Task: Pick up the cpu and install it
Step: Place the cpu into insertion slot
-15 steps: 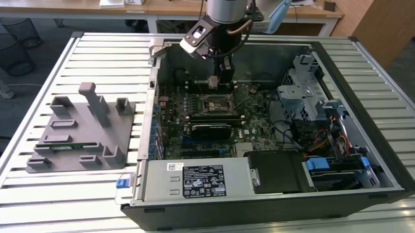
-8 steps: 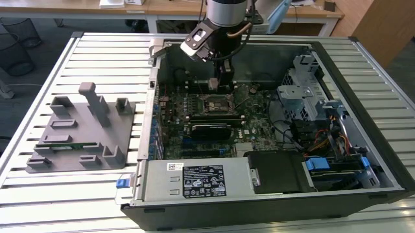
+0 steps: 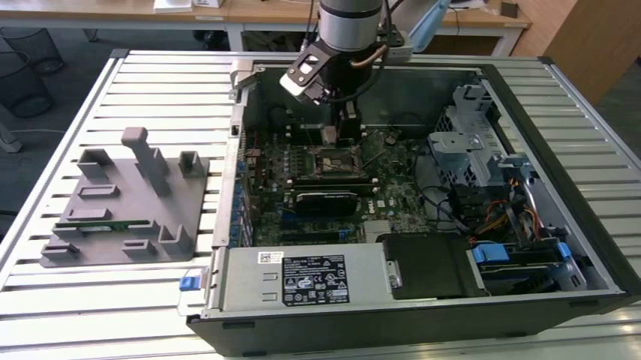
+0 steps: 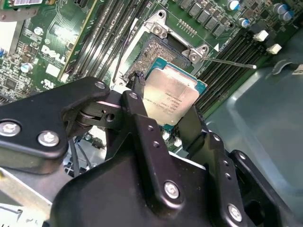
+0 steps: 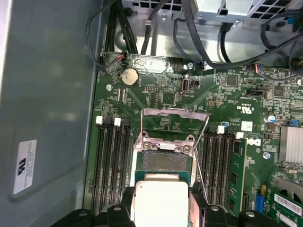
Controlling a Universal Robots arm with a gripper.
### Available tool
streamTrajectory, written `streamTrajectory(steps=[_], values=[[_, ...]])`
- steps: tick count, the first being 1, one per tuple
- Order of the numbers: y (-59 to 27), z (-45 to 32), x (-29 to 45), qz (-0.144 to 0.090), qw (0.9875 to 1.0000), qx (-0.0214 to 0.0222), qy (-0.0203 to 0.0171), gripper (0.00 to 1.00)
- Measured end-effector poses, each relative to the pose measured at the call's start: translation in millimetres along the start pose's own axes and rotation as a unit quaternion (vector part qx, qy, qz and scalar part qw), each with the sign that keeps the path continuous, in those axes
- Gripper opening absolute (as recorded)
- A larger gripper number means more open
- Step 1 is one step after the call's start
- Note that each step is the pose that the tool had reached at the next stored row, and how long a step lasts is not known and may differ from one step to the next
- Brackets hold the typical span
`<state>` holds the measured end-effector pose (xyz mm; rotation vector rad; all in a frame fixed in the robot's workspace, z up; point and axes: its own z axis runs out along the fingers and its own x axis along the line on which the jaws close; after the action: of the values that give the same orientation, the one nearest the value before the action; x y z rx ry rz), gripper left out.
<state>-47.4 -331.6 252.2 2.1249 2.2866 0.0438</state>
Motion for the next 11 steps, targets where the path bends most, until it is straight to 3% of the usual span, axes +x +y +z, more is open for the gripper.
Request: streamTrajectory(steps=[11], values=[[0.1, 16.2, -0.1, -0.001, 1.0000, 0.0000, -0.0002, 0.53]])
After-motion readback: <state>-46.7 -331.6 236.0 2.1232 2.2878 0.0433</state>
